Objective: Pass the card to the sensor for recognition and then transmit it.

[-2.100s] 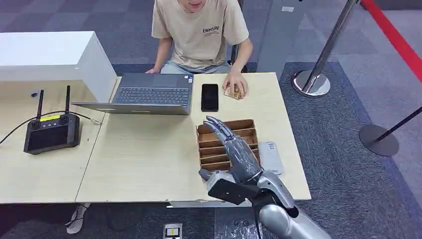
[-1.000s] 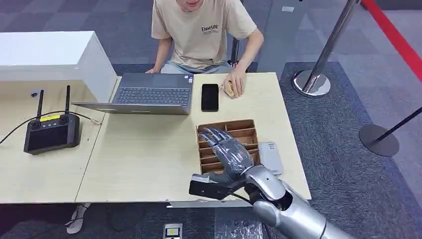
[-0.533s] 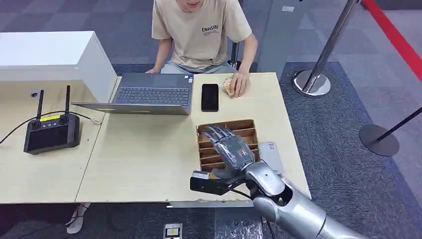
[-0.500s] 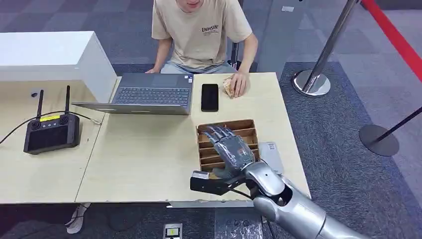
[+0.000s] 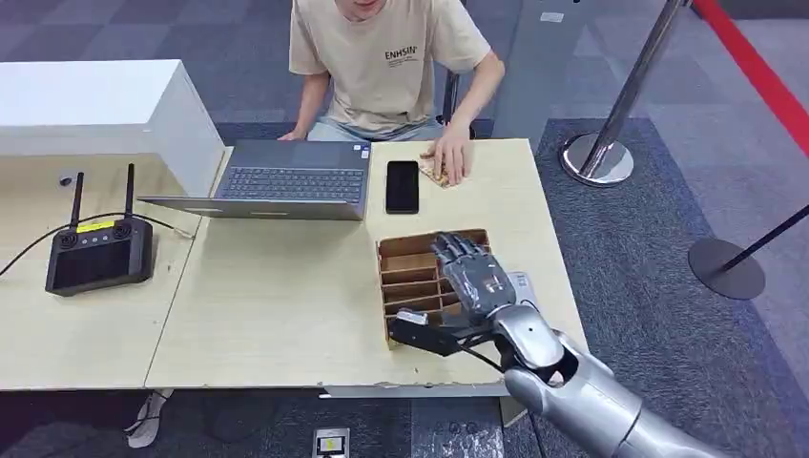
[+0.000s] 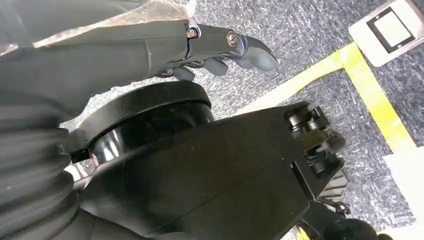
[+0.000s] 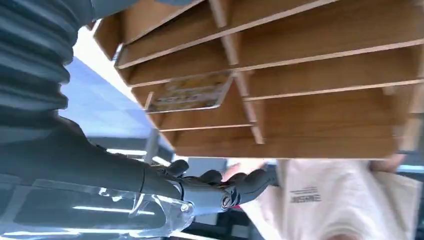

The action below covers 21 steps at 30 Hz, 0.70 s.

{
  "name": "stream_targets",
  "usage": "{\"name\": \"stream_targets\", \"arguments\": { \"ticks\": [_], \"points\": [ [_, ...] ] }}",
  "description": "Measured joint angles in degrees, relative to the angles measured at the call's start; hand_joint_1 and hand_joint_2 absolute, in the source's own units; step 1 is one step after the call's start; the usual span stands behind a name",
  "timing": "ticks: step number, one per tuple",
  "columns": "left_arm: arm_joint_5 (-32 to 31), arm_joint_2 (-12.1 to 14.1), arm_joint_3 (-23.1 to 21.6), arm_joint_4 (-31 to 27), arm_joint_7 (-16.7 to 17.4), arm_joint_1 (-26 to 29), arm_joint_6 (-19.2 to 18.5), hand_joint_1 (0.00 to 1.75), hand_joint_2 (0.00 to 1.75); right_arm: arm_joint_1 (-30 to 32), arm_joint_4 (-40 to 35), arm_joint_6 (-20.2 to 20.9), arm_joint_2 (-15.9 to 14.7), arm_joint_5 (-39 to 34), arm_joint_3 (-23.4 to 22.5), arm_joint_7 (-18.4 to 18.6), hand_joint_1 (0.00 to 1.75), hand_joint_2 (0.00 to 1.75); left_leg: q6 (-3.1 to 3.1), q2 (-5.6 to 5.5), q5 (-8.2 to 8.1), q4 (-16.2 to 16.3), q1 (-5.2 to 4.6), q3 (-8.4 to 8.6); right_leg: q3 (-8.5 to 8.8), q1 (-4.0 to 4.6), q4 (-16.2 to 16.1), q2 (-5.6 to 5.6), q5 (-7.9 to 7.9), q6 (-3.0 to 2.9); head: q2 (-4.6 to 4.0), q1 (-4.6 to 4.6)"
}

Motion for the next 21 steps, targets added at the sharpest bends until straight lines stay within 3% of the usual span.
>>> {"name": "stream_targets", "arguments": {
  "ticks": [10, 21],
  "points": [
    [0.72, 0.07, 0.07, 0.00, -0.50, 0.08, 0.87, 0.00, 1.75, 1.70, -0.11, -0.13, -1.79, 1.22, -3.23, 2.75, 0.00, 1.75, 0.00, 0.00, 0.00, 0.00, 0.01, 0.01, 0.00, 0.01, 0.00, 0.00, 0.00, 0.00, 0.00, 0.00],
    [1.18, 0.09, 0.39, 0.00, -0.55, 0.08, 1.44, 0.00, 1.75, 2.70, -0.83, -0.20, -2.40, 0.92, -4.74, 2.32, 0.00, 1.75, 0.00, 0.01, 0.00, 0.00, 0.01, 0.01, 0.01, 0.01, 0.01, 0.00, 0.00, 0.00, 0.00, 0.00]
  ]
}}
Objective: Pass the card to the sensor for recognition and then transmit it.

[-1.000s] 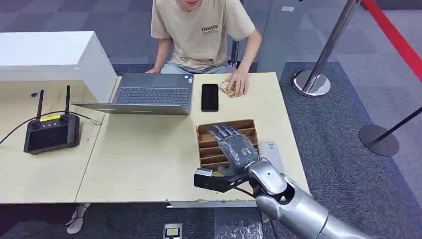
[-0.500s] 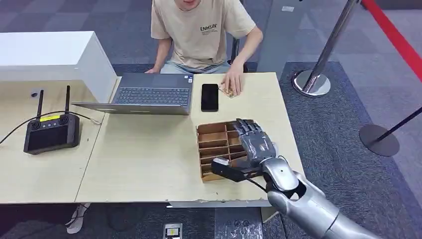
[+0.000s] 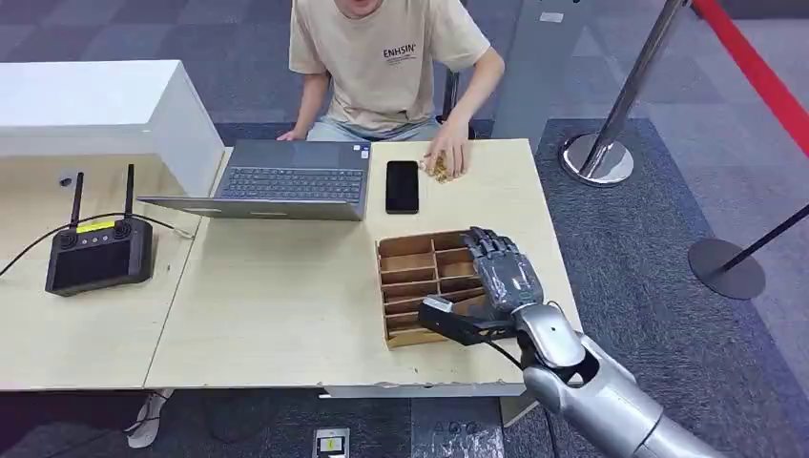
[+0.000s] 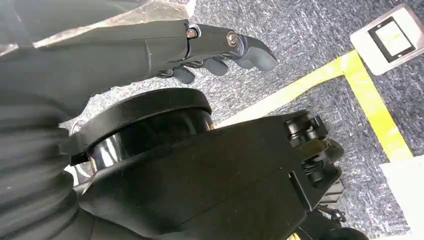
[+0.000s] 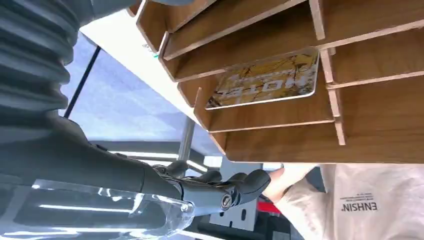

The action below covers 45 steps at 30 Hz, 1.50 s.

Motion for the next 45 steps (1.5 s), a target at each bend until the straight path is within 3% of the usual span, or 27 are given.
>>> {"name": "stream_targets", "arguments": {
  "ticks": [4, 6, 7, 8, 11, 13, 27, 34, 38, 45],
  "points": [
    [0.81, -0.17, 0.44, 0.00, 0.00, 0.03, 1.38, 0.00, 1.75, -0.02, 0.07, -0.22, 0.11, -0.81, -0.02, -1.31, 0.00, 1.75, 0.00, -0.01, 0.00, 0.00, 0.00, -0.01, 0.01, 0.00, 0.00, 0.00, 0.00, 0.00, 0.00, 0.00],
    [0.85, -0.37, 0.57, 0.00, 0.02, 0.02, 1.51, 0.00, 1.75, -0.08, 0.15, -0.63, 0.28, -1.05, -0.02, -1.84, 0.09, 1.75, 0.00, 0.00, 0.00, 0.00, 0.00, -0.01, 0.00, 0.00, 0.00, 0.00, 0.00, 0.00, 0.00, -0.02],
    [0.85, -0.42, 0.61, 0.00, 0.11, 0.02, 1.53, 0.00, 1.75, -0.12, 0.24, -0.83, 0.35, -1.09, -0.02, -1.97, 1.20, 1.75, 0.00, -0.01, 0.00, 0.00, 0.00, -0.01, 0.00, 0.00, 0.00, 0.00, 0.00, 0.00, 0.00, 0.00],
    [0.85, -0.46, 0.63, -0.02, 0.15, 0.02, 1.53, 0.00, 1.75, -0.15, 0.31, -0.98, 0.42, -1.12, -0.02, -2.06, 1.54, 1.75, 0.00, -0.01, 0.00, 0.00, 0.00, -0.01, 0.00, 0.00, 0.00, 0.00, 0.00, 0.00, 0.00, 0.00],
    [0.88, -0.46, 0.68, -0.02, 0.17, 0.02, 1.53, 0.00, 1.75, -0.24, 0.37, -1.49, 0.52, -1.55, -0.04, -2.45, 1.55, 1.75, 0.00, -0.01, 0.00, 0.00, 0.00, 0.00, 0.00, 0.00, 0.00, 0.00, 0.00, 0.00, 0.00, 0.00],
    [0.90, -0.50, 0.72, -0.02, 0.15, 0.03, 1.55, 0.00, 1.75, -0.24, 0.37, -1.97, 0.52, -1.79, -0.07, -2.62, 1.66, 1.75, 0.00, -0.01, 0.00, 0.00, 0.00, 0.00, 0.00, 0.00, 0.00, 0.00, 0.00, 0.00, 0.00, 0.00],
    [1.05, -0.59, 0.90, -0.02, 0.09, 0.03, 2.12, 0.00, 1.75, -0.32, 0.64, -2.32, 0.52, -1.97, -0.37, -2.97, 1.54, 1.75, 0.00, -0.01, 0.00, 0.00, 0.00, -0.01, 0.00, 0.00, 0.00, 0.00, 0.00, 0.00, 0.00, -0.02],
    [1.40, -0.59, 0.94, -0.02, 0.00, 0.03, 2.36, 0.00, 1.75, -0.31, 0.94, -2.32, 0.52, -2.34, -0.37, -3.35, 1.75, 1.75, 0.00, -0.01, 0.00, 0.00, 0.00, 0.00, 0.00, 0.00, 0.00, 0.00, 0.00, 0.00, 0.00, 0.00],
    [1.60, -0.59, 0.96, -0.02, -0.02, 0.04, 2.38, 0.00, 1.75, -0.28, 1.34, -2.65, 0.55, -2.91, -0.37, -3.85, 1.75, 1.75, 0.00, -0.01, 0.00, 0.00, 0.00, 0.00, 0.00, 0.00, 0.00, 0.00, 0.00, 0.00, 0.00, 0.00],
    [1.90, -0.61, 0.98, -0.02, -0.02, 0.05, 2.38, 0.00, 1.75, -0.22, 2.34, -6.29, 0.79, -5.09, -0.42, -5.99, 1.75, 1.75, 0.00, -0.01, 0.00, 0.00, 0.00, -0.01, 0.00, 0.00, 0.00, 0.00, 0.00, 0.00, 0.00, 0.00]
  ]
}}
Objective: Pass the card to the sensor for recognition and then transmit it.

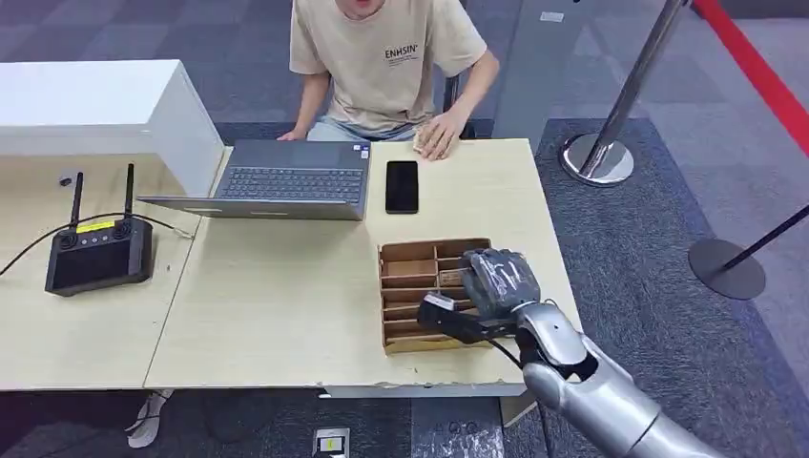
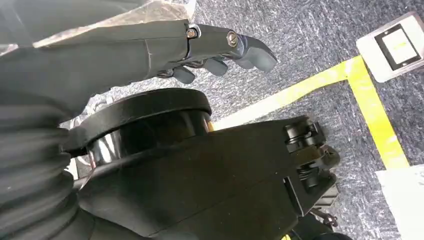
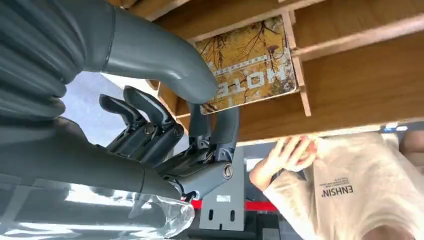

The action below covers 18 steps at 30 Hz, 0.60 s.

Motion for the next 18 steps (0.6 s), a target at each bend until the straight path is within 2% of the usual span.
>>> {"name": "stream_targets", "arguments": {
  "ticks": [10, 18],
  "points": [
    [-0.11, 0.00, 0.00, 0.00, 0.00, 0.01, 0.00, 0.00, 1.75, -0.39, -0.28, -7.46, 0.85, -3.19, -2.30, -3.76, 1.75, 1.75, 0.00, 0.00, 0.00, 0.00, 0.00, 0.01, 0.01, 0.00, 0.01, 0.00, 0.00, 0.00, 0.00, 0.00],
    [-0.13, -0.02, 0.00, 0.00, 0.00, 0.01, -0.55, 0.00, 1.75, -1.15, -1.16, -13.07, 1.57, -0.83, -4.48, -5.07, 1.75, 1.75, 0.00, 0.00, 0.00, 0.00, 0.00, 0.00, 0.01, 0.00, 0.01, 0.00, 0.00, 0.00, 0.00, 0.00]
  ]
}}
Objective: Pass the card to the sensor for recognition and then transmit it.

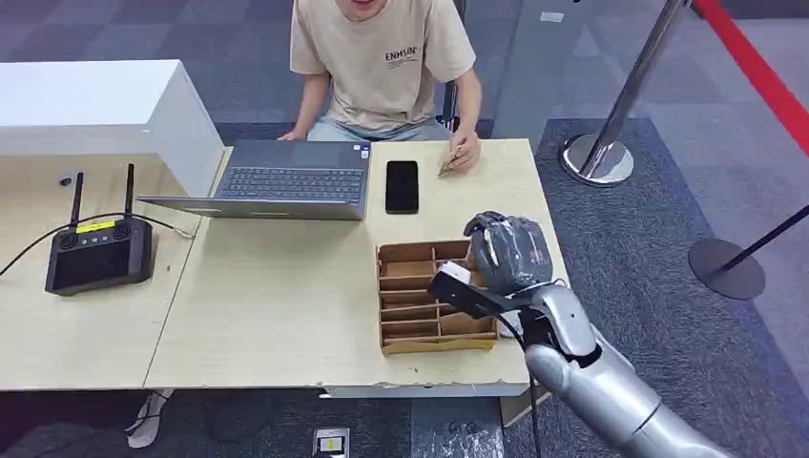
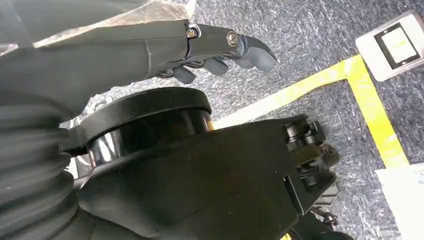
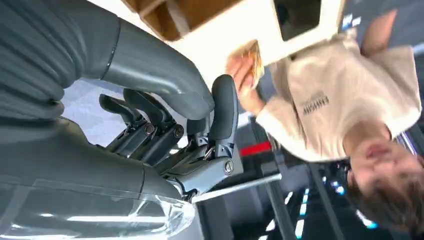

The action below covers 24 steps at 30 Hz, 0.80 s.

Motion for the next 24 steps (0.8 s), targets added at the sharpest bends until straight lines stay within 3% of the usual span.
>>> {"name": "stream_targets", "arguments": {
  "ticks": [17, 18, 19, 20, 24],
  "points": [
    [0.20, 0.00, 0.00, 0.00, 0.02, -0.01, -0.59, 0.00, 1.75, -0.01, -0.04, -1.33, 0.70, -0.02, -1.66, -0.46, 1.75, 1.75, 0.00, 0.00, 0.00, 0.00, 0.00, 0.00, 0.00, 0.00, 0.00, 0.00, 0.00, 0.00, 0.00, 0.00],
    [0.20, 0.00, 0.00, 0.00, 0.02, -0.01, -0.59, 0.00, 1.75, -0.01, -0.04, -1.33, 0.72, -0.04, -1.75, -0.46, 1.59, 1.75, 0.00, 0.00, 0.00, 0.00, 0.00, 0.01, 0.00, 0.00, 0.00, 0.00, 0.00, 0.00, 0.00, 0.00],
    [0.22, 0.00, 0.00, 0.00, 0.04, -0.01, -0.59, 0.00, 1.75, -0.01, -0.04, -1.31, 0.74, -0.31, -1.81, -0.48, 0.42, 1.75, 0.00, 0.00, 0.00, 0.00, 0.00, 0.00, 0.00, 0.00, 0.00, 0.00, 0.00, 0.00, 0.00, 0.00],
    [0.22, 0.00, 0.00, 0.00, 0.04, -0.01, -0.59, 0.00, 1.75, 0.01, -0.04, -1.31, 0.76, -0.77, -1.86, -0.63, 0.00, 1.75, 0.00, 0.00, 0.00, 0.00, 0.00, 0.01, 0.00, 0.00, 0.00, 0.00, 0.00, 0.00, 0.00, -0.02],
    [0.83, 0.00, 0.00, 0.00, -0.17, -0.02, -0.61, 0.00, 1.75, 0.55, -0.11, -2.64, 1.09, -7.14, -2.36, -3.29, 0.00, 1.75, 0.00, 0.00, 0.00, 0.00, 0.00, 0.02, 0.00, 0.00, 0.00, 0.00, 0.00, 0.00, 0.00, 0.00]
  ]
}}
